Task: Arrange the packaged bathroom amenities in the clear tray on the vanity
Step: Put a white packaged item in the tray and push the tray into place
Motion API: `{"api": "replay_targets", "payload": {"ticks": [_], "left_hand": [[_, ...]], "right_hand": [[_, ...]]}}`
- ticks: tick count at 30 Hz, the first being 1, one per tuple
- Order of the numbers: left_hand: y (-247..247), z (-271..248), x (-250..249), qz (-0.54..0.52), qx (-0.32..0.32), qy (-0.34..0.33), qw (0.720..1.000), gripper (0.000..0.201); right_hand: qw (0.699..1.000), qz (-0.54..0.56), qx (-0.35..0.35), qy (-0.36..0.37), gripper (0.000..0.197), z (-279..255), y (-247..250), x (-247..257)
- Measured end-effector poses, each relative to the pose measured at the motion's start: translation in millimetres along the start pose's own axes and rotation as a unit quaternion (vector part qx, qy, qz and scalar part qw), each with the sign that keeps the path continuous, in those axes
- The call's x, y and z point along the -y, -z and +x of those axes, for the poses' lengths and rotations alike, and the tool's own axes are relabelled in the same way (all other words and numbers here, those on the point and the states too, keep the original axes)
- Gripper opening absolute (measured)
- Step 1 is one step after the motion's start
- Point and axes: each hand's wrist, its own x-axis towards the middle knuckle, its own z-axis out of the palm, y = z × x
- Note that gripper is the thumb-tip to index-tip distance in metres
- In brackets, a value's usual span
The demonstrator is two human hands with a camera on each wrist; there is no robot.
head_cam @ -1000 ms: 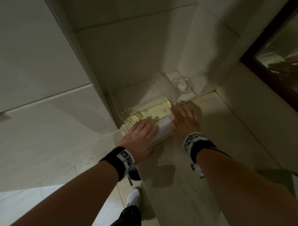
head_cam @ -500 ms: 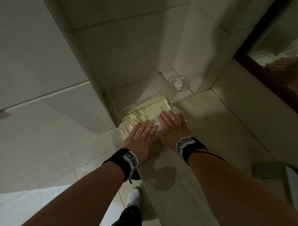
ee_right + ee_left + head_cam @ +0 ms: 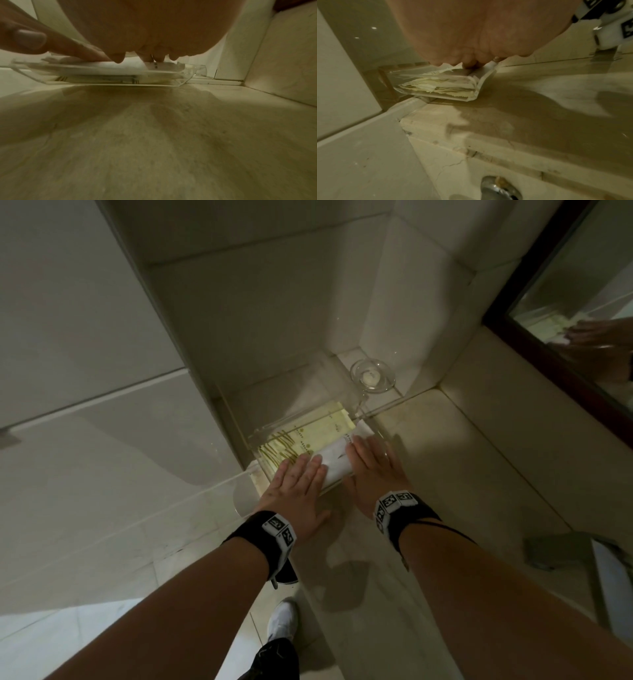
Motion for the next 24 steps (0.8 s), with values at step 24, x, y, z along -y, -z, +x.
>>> {"api": "replay_targets", "payload": {"ticks": [24], "left_hand": [[3,-20,19,-0.087,-0.021,0.032,0.995,0.077]], "right_hand": [[0.996,0.031,0.038,-0.073,0.061,17,24,0]]}}
